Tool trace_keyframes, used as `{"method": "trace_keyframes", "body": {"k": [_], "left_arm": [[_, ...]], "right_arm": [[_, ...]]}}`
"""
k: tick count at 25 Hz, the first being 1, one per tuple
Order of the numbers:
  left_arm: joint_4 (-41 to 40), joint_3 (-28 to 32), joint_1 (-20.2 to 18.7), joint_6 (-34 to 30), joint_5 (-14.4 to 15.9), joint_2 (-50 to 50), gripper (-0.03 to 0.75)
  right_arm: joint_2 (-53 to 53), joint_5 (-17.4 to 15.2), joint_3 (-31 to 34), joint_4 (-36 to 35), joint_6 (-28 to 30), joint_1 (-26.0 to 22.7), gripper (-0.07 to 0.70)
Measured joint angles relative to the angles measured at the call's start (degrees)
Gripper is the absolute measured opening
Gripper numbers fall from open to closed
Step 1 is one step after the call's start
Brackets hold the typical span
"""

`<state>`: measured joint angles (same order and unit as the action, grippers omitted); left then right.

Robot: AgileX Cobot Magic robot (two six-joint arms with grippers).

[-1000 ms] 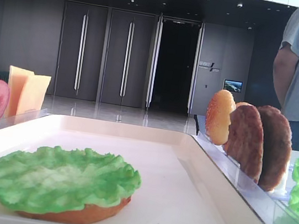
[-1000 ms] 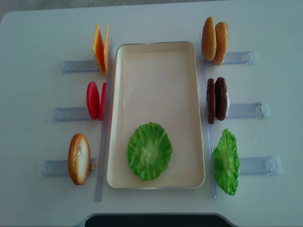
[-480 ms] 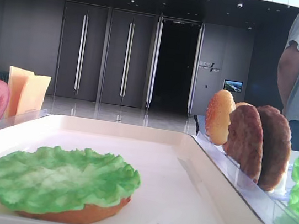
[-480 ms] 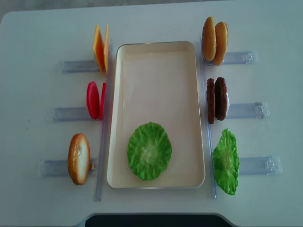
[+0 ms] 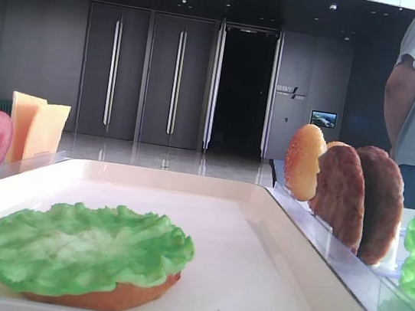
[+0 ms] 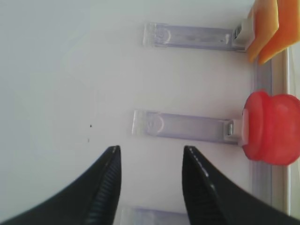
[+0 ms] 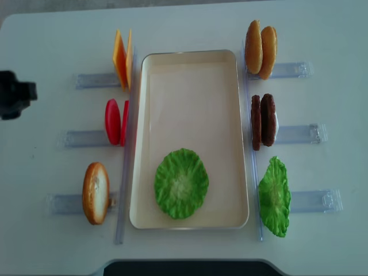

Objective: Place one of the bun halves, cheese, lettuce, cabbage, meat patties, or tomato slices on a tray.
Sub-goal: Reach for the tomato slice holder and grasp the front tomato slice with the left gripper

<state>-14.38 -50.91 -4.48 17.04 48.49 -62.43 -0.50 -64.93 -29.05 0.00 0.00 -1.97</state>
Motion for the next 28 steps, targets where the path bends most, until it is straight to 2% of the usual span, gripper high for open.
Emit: {"method": "trace_keyframes", "body": {"k": [7, 10, 15, 19, 22, 24, 28], "left_arm": [[1.6, -12.8, 0.0, 0.1, 0.3, -20.3, 0.341], [2.8, -15.4, 0.0, 0.1, 0.3, -24.5, 0.341], [4.2, -15.9, -0.8, 0.1, 0.4, -26.7, 0.341], [0.5, -15.9, -6.6, 3.6, 0.8, -27.1, 0.341], [-2.0, -15.9, -13.5, 8.2, 1.1, -27.4, 0.341], [-2.2, -16.0, -17.7, 11.2, 1.1, -28.2, 0.341], [-0.6, -16.0, -23.0, 14.1, 1.1, -30.2, 0.341]], "right_arm": [[0.0, 0.0, 0.0, 0.0, 0.0, 0.0, 0.230], [0.0, 0.0, 0.0, 0.0, 0.0, 0.0, 0.230], [0.0, 0.0, 0.0, 0.0, 0.0, 0.0, 0.230], [0.0, 0.0, 0.0, 0.0, 0.0, 0.0, 0.230], [0.0, 0.0, 0.0, 0.0, 0.0, 0.0, 0.230], [0.0, 0.0, 0.0, 0.0, 0.0, 0.0, 0.230], [0.0, 0.0, 0.0, 0.0, 0.0, 0.0, 0.230]]}}
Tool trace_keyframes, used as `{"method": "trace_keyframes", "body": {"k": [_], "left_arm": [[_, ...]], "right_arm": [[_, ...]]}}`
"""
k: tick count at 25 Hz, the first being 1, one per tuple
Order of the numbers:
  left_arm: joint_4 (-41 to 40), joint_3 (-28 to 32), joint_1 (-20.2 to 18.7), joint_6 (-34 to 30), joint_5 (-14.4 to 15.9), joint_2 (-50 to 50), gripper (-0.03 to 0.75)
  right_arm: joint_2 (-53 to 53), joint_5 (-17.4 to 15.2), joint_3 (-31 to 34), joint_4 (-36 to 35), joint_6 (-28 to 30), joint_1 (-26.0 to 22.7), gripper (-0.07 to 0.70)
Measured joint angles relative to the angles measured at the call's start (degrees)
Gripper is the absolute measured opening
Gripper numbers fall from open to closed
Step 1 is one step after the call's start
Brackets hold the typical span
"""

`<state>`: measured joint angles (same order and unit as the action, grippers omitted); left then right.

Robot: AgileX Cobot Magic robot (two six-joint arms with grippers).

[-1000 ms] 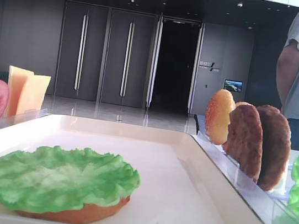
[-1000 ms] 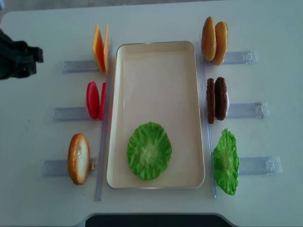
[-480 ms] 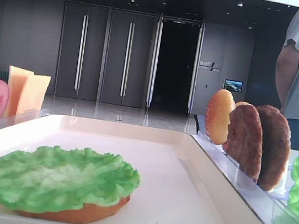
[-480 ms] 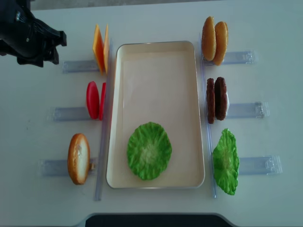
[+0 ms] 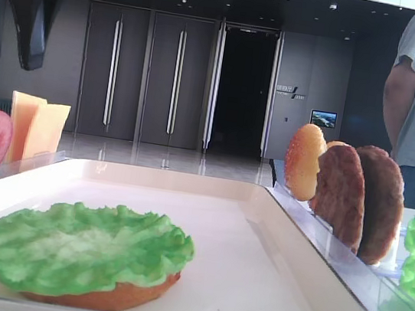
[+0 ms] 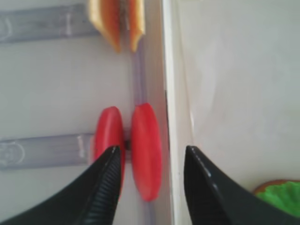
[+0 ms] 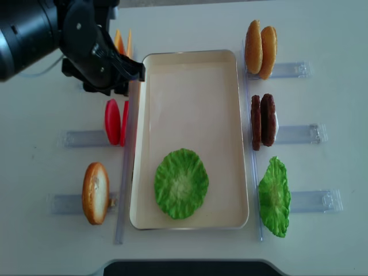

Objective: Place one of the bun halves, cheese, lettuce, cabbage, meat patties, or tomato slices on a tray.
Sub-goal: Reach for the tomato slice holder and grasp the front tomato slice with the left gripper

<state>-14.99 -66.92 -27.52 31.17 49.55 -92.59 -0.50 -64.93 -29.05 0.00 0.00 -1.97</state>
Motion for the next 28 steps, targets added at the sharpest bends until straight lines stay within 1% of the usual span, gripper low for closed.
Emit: {"method": "trace_keyframes", "body": {"k": [4, 9, 14, 18, 22, 28], "left_arm": [[1.2, 0.0, -1.5, 1.4, 0.0, -1.3, 0.341], [1.3, 0.0, -1.6, 2.2, 0.0, -1.9, 0.341], [-0.7, 0.0, -1.6, 5.2, 0.8, -2.9, 0.341], [-0.3, 0.0, -1.6, 5.3, 0.7, -5.5, 0.341], [0.4, -0.1, -1.6, 5.1, -0.6, -7.5, 0.341], [0.6, -0.1, -1.6, 4.5, -0.6, -10.2, 0.341]], "right_arm": [[0.0, 0.0, 0.0, 0.0, 0.0, 0.0, 0.230], [0.0, 0.0, 0.0, 0.0, 0.0, 0.0, 0.230], [0.0, 0.0, 0.0, 0.0, 0.0, 0.2, 0.230], [0.0, 0.0, 0.0, 0.0, 0.0, 0.3, 0.230], [0.0, 0.0, 0.0, 0.0, 0.0, 0.3, 0.230], [0.0, 0.0, 0.0, 0.0, 0.0, 0.3, 0.230]]}}
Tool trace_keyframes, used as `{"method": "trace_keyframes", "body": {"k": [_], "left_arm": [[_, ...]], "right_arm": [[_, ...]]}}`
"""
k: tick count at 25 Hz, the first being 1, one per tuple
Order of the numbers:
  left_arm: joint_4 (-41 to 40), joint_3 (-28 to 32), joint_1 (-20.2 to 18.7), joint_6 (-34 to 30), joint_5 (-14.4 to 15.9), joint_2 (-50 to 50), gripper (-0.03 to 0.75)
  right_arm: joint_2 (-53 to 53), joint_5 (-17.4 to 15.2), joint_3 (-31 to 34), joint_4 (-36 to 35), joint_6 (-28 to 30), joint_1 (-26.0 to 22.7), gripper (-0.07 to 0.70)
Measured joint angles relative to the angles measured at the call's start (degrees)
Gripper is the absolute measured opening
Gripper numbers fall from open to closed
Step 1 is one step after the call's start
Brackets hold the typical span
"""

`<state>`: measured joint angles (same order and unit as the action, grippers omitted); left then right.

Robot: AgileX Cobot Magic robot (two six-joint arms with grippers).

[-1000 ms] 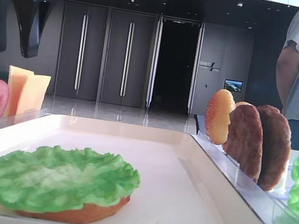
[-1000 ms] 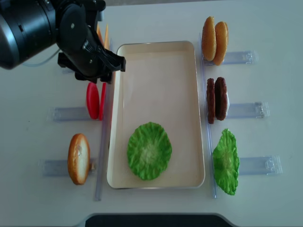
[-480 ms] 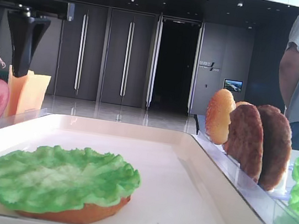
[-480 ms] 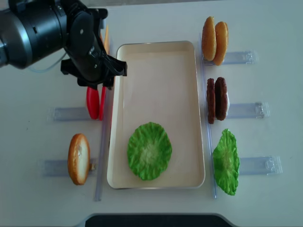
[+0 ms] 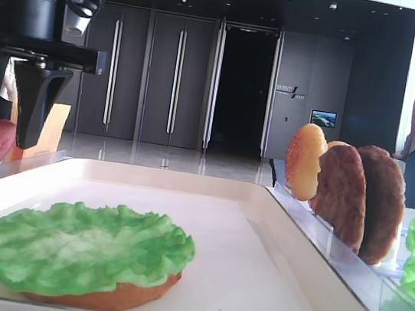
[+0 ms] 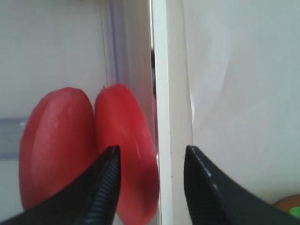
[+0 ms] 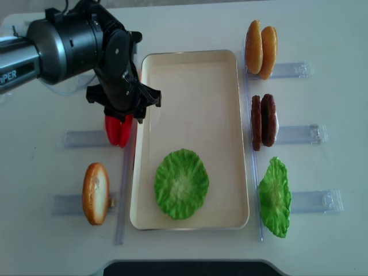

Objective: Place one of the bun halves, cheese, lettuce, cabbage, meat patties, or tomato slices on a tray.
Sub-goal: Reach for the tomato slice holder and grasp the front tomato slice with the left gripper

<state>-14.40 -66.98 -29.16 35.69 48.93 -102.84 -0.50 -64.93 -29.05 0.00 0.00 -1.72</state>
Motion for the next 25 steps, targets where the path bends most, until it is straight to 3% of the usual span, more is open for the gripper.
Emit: {"method": "trace_keyframes", "body": {"k": [4, 10, 14, 25], "left_arm": [[-0.3, 0.0, 0.0, -0.3, 0.1, -0.3, 0.341], [-2.7, 0.0, 0.0, -0.6, 4.2, -0.3, 0.335], [-3.0, 0.0, 0.0, -0.6, 4.9, -0.3, 0.307], [-3.1, -2.0, 0.0, -1.7, 5.6, -0.3, 0.094]], "right_arm": [[0.0, 0.0, 0.0, 0.0, 0.0, 0.0, 0.230], [0.0, 0.0, 0.0, 0.0, 0.0, 0.0, 0.230], [0.0, 0.0, 0.0, 0.0, 0.0, 0.0, 0.230], [0.0, 0.0, 0.0, 0.0, 0.0, 0.0, 0.230]]}}
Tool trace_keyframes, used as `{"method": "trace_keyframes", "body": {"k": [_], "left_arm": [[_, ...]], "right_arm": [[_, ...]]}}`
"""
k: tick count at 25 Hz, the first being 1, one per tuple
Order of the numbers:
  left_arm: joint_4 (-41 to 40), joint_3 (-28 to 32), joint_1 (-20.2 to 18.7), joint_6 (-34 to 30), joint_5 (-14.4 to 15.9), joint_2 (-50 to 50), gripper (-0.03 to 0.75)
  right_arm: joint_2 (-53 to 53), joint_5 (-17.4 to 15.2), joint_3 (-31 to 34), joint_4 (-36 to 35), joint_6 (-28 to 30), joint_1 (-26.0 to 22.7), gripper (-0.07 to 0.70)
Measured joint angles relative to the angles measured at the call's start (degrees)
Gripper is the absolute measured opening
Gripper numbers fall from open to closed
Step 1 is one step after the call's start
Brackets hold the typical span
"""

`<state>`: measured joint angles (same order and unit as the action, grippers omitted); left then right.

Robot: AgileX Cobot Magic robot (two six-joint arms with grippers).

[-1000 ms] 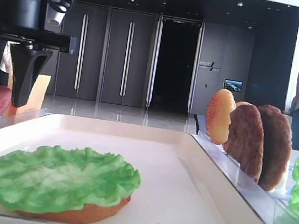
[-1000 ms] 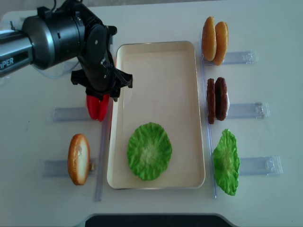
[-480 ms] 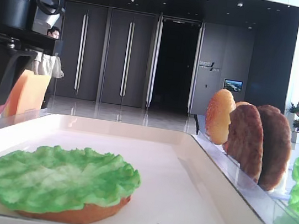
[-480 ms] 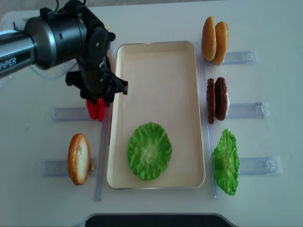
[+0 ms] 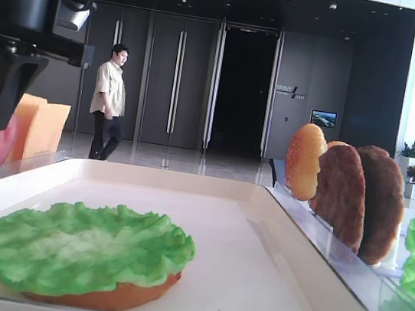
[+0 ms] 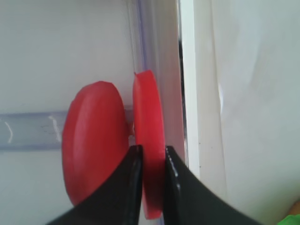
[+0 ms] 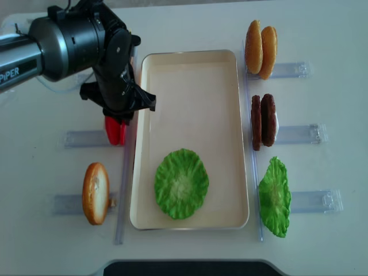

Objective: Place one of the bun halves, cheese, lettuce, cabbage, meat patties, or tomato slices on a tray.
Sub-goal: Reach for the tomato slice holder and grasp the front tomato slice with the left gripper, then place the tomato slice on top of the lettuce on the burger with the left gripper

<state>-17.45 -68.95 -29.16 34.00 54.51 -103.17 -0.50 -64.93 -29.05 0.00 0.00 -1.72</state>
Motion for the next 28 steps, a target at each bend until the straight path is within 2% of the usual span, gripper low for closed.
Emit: {"method": "trace_keyframes", "body": {"k": [10, 15, 20, 23, 28], "left_arm": [[3.2, -9.5, 0.0, -4.2, 5.5, 0.0, 0.076], [2.7, -14.1, 0.0, -4.6, 11.5, 0.1, 0.076], [2.7, -14.4, 0.0, -4.8, 14.6, 2.9, 0.076], [3.3, -14.0, 0.0, -5.8, 15.1, 5.9, 0.076], [5.1, -5.9, 0.0, -5.4, 15.1, 15.0, 0.076]], "right_arm": [[0.0, 0.0, 0.0, 0.0, 0.0, 0.0, 0.230], [0.0, 0.0, 0.0, 0.0, 0.0, 0.0, 0.230], [0.0, 0.0, 0.0, 0.0, 0.0, 0.0, 0.230], [0.0, 0.0, 0.0, 0.0, 0.0, 0.0, 0.230], [0.0, 0.0, 0.0, 0.0, 0.0, 0.0, 0.230]]}}
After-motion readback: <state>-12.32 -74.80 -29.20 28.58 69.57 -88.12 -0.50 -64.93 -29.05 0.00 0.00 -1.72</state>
